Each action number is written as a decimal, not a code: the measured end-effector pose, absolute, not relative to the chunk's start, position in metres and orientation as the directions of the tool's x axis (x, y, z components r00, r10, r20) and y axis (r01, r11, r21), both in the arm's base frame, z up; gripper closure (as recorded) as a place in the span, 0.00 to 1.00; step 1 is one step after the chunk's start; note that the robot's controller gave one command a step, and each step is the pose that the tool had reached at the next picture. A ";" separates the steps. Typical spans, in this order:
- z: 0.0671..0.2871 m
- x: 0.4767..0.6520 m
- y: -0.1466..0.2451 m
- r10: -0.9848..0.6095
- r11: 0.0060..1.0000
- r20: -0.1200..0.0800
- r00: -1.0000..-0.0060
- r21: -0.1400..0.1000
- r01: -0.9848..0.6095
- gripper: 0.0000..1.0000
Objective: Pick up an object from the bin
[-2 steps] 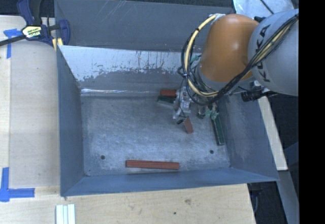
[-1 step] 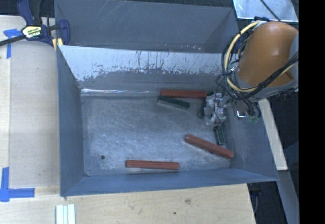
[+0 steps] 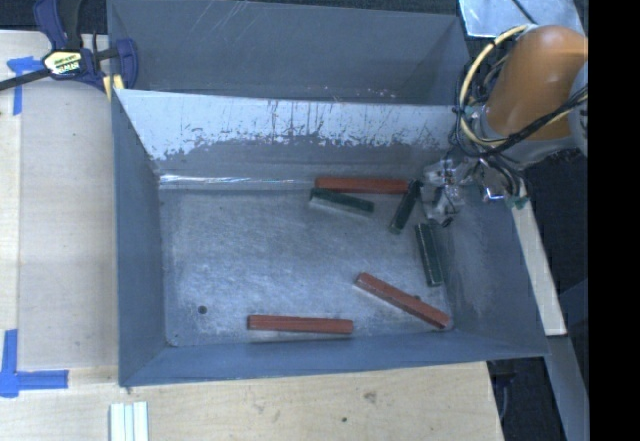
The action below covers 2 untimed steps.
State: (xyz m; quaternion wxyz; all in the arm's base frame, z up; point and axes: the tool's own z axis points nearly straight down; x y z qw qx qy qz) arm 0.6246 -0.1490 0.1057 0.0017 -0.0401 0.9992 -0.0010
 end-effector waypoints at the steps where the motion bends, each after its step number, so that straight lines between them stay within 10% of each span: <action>1: 0.109 0.625 -0.146 -0.082 0.997 -0.005 -0.997 -0.001 -0.082 0.00; 2: 0.074 0.628 -0.132 -0.035 0.999 0.002 -0.999 0.000 -0.035 0.00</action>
Offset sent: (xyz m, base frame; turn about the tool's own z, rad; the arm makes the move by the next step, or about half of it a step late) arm 0.0000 0.0000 0.0000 0.0000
